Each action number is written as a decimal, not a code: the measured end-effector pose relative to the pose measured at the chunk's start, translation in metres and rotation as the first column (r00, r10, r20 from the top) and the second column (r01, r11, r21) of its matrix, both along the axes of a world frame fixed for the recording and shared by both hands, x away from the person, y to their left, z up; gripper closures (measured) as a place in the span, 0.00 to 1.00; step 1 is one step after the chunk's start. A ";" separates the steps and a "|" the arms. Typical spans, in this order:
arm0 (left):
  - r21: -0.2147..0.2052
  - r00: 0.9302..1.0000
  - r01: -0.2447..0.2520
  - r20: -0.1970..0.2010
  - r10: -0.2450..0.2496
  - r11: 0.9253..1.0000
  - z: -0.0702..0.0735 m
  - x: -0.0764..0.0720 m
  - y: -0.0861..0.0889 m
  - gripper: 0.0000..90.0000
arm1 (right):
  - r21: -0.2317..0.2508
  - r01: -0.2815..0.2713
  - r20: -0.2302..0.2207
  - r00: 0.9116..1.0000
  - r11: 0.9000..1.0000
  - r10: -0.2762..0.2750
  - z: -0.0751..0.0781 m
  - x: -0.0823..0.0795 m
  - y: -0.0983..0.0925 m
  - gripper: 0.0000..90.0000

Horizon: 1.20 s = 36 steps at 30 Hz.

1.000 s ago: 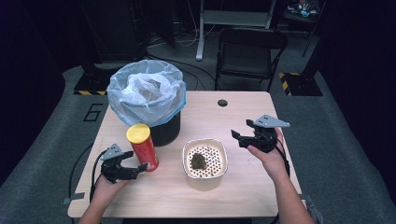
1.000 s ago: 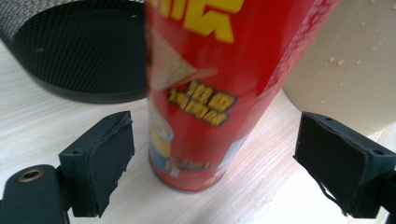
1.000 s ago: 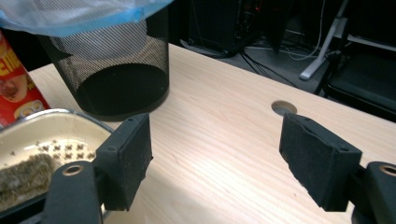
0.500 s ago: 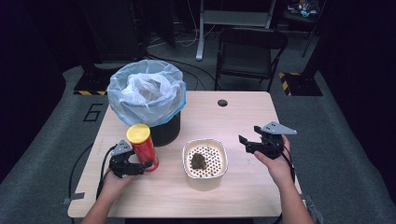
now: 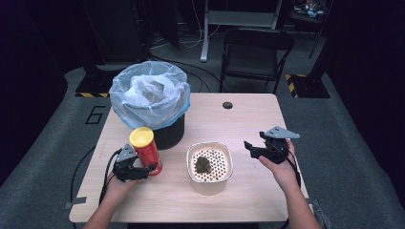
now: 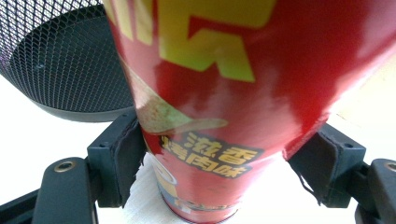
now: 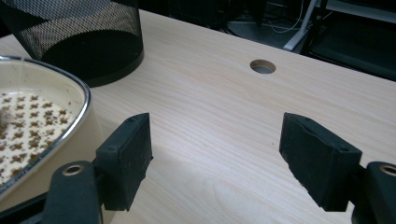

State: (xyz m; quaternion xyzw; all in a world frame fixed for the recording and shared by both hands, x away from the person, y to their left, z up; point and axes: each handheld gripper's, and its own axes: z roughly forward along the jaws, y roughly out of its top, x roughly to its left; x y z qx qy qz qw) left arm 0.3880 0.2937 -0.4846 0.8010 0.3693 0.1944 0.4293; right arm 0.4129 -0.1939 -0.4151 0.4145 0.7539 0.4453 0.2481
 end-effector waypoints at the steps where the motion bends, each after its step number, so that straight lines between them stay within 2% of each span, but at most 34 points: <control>1: 0.008 1.000 -0.003 0.008 0.003 1.000 0.001 -0.001 0.000 0.26 | -0.005 0.003 -0.006 1.000 1.000 -0.003 -0.001 0.000 -0.001 0.28; 5: -0.015 0.999 -0.009 0.030 0.010 1.000 0.005 -0.005 0.003 0.26 | -0.013 0.004 -0.010 1.000 1.000 -0.004 -0.005 -0.003 -0.002 0.28; 10: -0.023 1.000 -0.001 0.018 0.002 1.000 0.014 -0.009 0.004 0.26 | -0.015 0.012 -0.013 1.000 1.000 -0.012 -0.009 -0.005 -0.004 0.28; 15: -0.060 1.000 0.006 0.005 -0.005 0.998 0.027 -0.013 0.002 0.26 | -0.020 0.018 -0.014 1.000 1.000 -0.018 -0.013 -0.006 -0.007 0.28; 17: -0.043 1.000 0.021 -0.005 -0.021 0.999 0.038 -0.017 0.001 0.26 | -0.024 0.014 -0.022 1.000 1.000 -0.015 -0.017 -0.007 -0.008 0.28; 19: -0.043 1.000 0.019 0.002 -0.019 0.999 0.042 -0.018 -0.001 0.26 | -0.024 0.013 -0.025 1.000 1.000 -0.014 -0.018 -0.008 -0.008 0.28; 20: -0.038 1.000 0.027 -0.002 -0.027 0.999 0.050 -0.021 -0.001 0.26 | -0.016 0.015 -0.029 0.999 1.000 -0.016 -0.021 -0.008 -0.008 0.28; 26: -0.041 0.999 0.032 -0.017 -0.032 0.999 0.080 -0.024 0.000 0.26 | -0.017 0.000 -0.046 0.999 1.000 0.000 -0.029 -0.009 -0.005 0.29; 27: -0.041 0.999 0.032 -0.017 -0.032 0.999 0.080 -0.024 0.000 0.26 | -0.017 0.000 -0.046 0.999 1.000 0.000 -0.029 -0.009 -0.005 0.29; 28: -0.044 0.999 0.032 -0.021 -0.033 0.999 0.090 -0.025 0.001 0.26 | -0.020 -0.004 -0.049 0.999 1.000 0.003 -0.031 -0.009 -0.005 0.29; 29: -0.044 0.999 0.032 -0.021 -0.033 0.999 0.090 -0.025 0.001 0.26 | -0.020 -0.004 -0.049 0.999 1.000 0.003 -0.031 -0.009 -0.005 0.29; 30: -0.036 0.999 0.031 -0.019 -0.032 0.999 0.100 -0.026 0.001 0.26 | -0.028 -0.006 -0.048 0.999 1.000 0.004 -0.032 -0.009 -0.005 0.29; 32: -0.032 0.999 0.031 -0.019 -0.032 0.999 0.111 -0.026 0.003 0.26 | -0.027 -0.004 -0.054 0.999 1.000 0.002 -0.034 -0.009 -0.005 0.29; 33: -0.032 0.999 0.031 -0.019 -0.032 0.999 0.111 -0.026 0.003 0.26 | -0.025 0.000 -0.056 0.998 1.000 -0.001 -0.035 -0.009 -0.006 0.29; 35: -0.045 1.000 0.027 -0.015 -0.028 0.999 0.121 -0.028 0.003 0.26 | -0.023 0.000 -0.057 0.998 1.000 -0.001 -0.035 -0.009 -0.006 0.29; 36: -0.052 1.000 0.029 -0.012 -0.029 0.998 0.132 -0.029 0.004 0.26 | -0.023 0.003 -0.060 0.998 1.000 -0.005 -0.036 -0.009 -0.007 0.29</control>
